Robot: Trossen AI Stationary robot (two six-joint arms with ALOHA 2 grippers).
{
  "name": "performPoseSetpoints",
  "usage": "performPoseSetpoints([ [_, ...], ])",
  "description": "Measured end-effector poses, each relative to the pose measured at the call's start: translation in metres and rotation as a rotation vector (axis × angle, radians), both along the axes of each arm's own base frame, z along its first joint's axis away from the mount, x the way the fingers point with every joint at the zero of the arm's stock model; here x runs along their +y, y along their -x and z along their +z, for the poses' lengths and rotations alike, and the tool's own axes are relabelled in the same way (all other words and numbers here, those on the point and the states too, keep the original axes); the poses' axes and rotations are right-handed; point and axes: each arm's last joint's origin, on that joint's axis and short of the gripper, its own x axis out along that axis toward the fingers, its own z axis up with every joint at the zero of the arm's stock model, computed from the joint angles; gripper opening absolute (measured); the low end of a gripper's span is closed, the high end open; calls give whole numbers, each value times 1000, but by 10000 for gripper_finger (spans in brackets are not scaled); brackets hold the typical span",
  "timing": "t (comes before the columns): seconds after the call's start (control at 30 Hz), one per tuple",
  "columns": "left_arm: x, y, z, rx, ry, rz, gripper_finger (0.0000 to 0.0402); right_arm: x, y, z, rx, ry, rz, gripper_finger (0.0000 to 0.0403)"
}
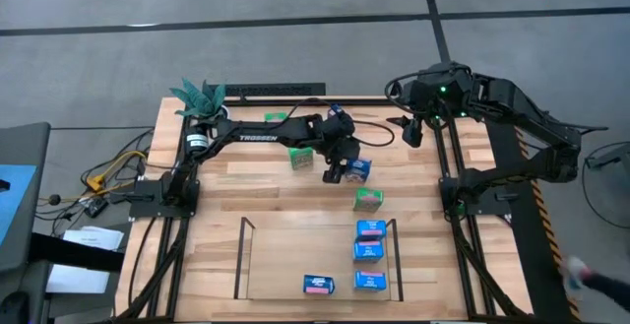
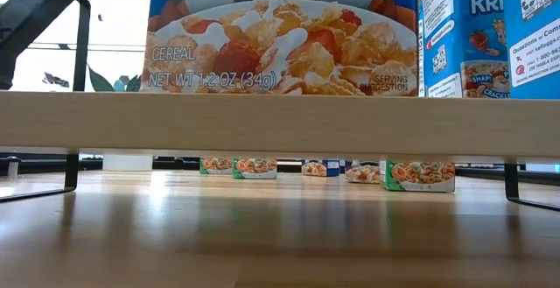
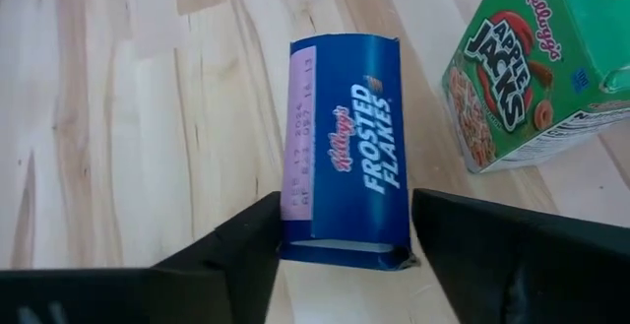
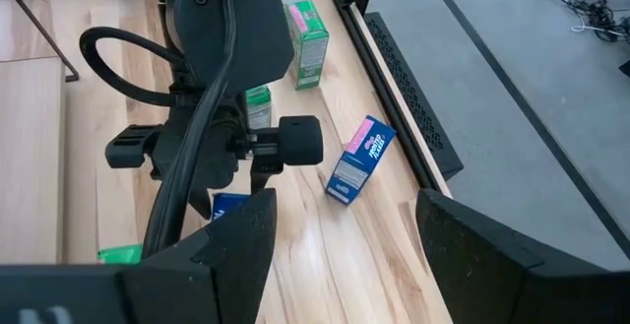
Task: Stack cereal on shelf
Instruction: Put the bottom blue cereal box on the shelf aligned with the other blue cereal box
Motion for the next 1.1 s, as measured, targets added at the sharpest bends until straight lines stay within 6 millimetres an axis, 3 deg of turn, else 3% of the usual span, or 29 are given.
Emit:
performPoseSetpoints([
  [0.27, 0, 0, 0, 0, 17, 18, 154, 0, 0, 0, 0, 0, 0, 270],
  [0.5, -2, 1, 2, 6, 71, 66, 145, 0, 0, 0, 0, 0, 0, 270],
  [0.6, -4, 8, 12, 23, 84, 77, 145, 0, 0, 0, 1, 0, 0, 270],
  [0.8, -8, 30, 57, -14, 83, 108, 144, 0, 0, 0, 2, -1, 0, 270],
  [0.97, -19, 67, 101, 18, 83, 156, 144, 0, 0, 0, 2, -1, -1, 270],
  [1.1, -40, 101, 137, 10, 120, 156, 144, 0, 0, 0, 2, -1, -1, 270],
])
